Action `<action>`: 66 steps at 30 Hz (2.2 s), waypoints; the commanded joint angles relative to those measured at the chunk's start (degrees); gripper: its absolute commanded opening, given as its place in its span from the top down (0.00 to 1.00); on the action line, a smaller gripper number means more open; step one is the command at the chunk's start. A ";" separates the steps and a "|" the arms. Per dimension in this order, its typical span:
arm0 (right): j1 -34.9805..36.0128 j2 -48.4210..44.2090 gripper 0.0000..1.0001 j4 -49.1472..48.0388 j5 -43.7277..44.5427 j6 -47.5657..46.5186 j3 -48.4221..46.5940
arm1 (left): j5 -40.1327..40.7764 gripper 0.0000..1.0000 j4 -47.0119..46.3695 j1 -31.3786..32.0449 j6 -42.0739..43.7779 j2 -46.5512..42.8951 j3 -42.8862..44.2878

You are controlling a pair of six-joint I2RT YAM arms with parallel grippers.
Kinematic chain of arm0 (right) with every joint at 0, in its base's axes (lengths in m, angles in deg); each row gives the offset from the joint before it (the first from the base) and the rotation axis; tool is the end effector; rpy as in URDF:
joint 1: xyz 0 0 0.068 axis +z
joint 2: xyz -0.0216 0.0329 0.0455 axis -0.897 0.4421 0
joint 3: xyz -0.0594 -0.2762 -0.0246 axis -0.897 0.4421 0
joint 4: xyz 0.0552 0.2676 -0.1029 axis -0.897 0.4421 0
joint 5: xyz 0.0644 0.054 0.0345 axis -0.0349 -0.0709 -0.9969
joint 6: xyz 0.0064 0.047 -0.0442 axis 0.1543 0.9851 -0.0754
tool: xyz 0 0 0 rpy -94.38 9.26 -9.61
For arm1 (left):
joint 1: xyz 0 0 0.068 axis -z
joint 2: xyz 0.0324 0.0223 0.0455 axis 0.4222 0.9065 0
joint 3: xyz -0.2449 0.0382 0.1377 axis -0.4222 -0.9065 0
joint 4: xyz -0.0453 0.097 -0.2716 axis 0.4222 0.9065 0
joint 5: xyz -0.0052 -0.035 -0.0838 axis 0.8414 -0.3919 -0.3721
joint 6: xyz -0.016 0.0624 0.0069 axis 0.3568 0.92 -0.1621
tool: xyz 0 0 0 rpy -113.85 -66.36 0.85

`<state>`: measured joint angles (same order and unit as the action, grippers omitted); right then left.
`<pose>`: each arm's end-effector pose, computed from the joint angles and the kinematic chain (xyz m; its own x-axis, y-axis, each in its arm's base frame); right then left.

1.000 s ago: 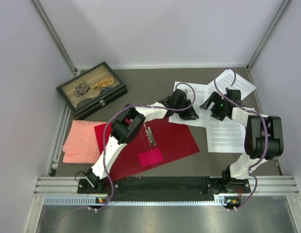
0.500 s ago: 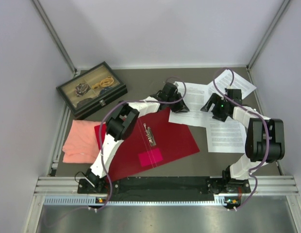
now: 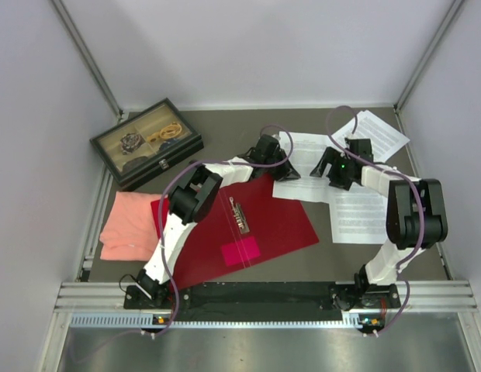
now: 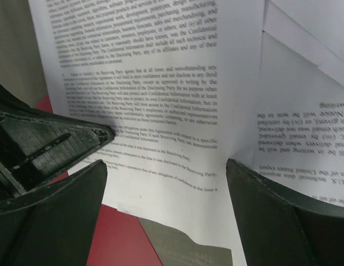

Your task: Put the files into the folder

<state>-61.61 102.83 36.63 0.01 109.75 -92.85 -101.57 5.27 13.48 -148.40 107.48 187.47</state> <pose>0.3753 0.0291 0.1437 -0.7922 0.4142 -0.4481 0.1650 0.8524 0.4963 0.4368 -0.3706 0.0982 -0.9362 -0.2713 -0.2237 0.0155 0.6038 -0.7970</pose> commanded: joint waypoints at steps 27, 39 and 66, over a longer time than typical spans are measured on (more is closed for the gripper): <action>-1.19 10.59 0.10 5.85 5.68 -6.68 -15.46 | -1.66 0.86 4.88 0.48 1.96 2.15 -1.47; -0.22 12.00 0.10 1.55 -3.01 -2.11 -10.19 | -2.54 0.86 4.26 0.30 1.35 3.02 -1.20; -1.71 5.75 0.08 -21.92 -31.76 10.72 -4.29 | -4.48 0.86 4.70 -0.31 2.05 2.58 -1.29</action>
<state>-62.83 110.15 20.76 -27.29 118.97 -94.84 -106.16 4.87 13.04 -148.27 108.03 187.29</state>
